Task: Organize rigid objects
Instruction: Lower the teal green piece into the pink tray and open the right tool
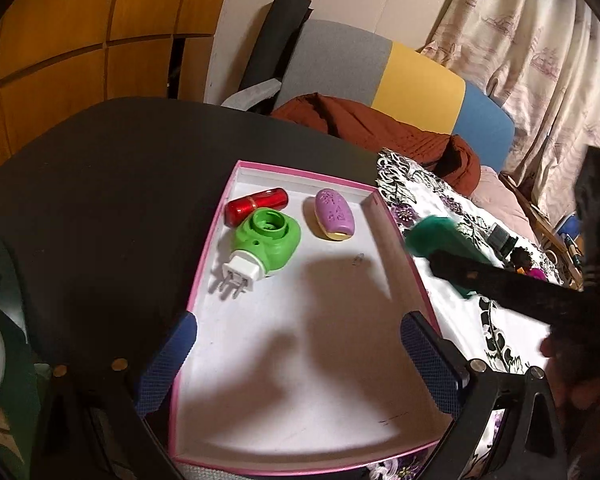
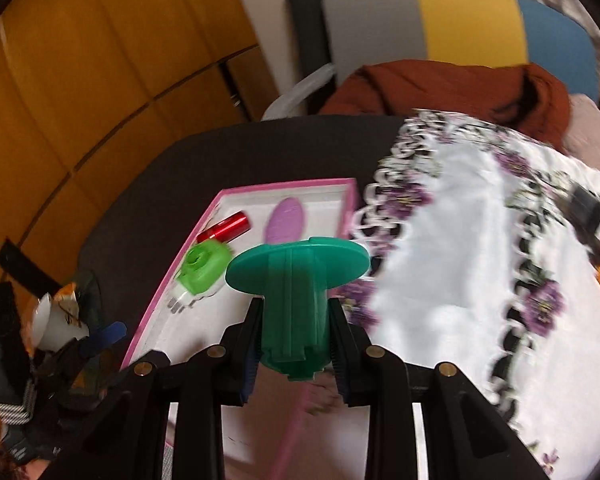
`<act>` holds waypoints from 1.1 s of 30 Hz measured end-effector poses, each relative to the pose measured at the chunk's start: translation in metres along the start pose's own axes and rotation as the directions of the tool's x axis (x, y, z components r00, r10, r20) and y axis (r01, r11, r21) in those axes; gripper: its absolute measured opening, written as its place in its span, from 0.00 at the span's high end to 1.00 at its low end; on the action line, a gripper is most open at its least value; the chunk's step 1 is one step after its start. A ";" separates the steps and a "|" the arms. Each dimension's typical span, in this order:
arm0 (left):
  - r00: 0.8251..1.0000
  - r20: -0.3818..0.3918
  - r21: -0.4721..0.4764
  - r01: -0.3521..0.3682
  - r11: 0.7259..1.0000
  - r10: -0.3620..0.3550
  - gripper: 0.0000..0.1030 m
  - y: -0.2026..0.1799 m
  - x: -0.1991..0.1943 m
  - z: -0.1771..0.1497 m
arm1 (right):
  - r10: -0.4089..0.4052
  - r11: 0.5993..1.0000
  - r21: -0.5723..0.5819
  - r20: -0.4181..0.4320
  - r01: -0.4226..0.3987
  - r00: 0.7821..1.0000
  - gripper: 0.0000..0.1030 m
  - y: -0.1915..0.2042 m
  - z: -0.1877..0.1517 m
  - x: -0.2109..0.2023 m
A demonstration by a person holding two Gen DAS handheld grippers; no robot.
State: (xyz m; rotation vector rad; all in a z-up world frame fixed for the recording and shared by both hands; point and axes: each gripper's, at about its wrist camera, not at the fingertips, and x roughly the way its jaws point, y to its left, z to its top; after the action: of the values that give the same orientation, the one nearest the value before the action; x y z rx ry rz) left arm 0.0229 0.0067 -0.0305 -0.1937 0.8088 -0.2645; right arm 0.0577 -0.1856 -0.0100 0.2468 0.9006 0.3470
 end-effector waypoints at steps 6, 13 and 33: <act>1.000 0.004 -0.030 -0.029 0.999 0.029 0.00 0.017 -0.008 -0.001 | -0.016 0.999 -0.038 -0.062 0.014 0.998 0.71 0.023 0.004 0.039; 0.999 0.007 -0.088 -0.044 0.995 0.044 0.00 0.036 -0.012 0.000 | -0.063 0.997 -0.050 -0.100 0.058 0.993 0.71 0.034 0.006 0.067; 0.999 -0.021 -0.102 -0.045 0.994 0.043 0.00 0.036 -0.007 -0.006 | -0.038 0.999 -0.037 -0.044 0.037 0.998 0.69 0.045 0.007 0.046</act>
State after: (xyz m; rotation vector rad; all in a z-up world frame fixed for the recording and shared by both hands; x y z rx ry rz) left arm 0.0195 0.0421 -0.0399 -0.2700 0.8452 -0.1831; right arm 0.0809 -0.1271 -0.0229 0.1895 0.9408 0.3348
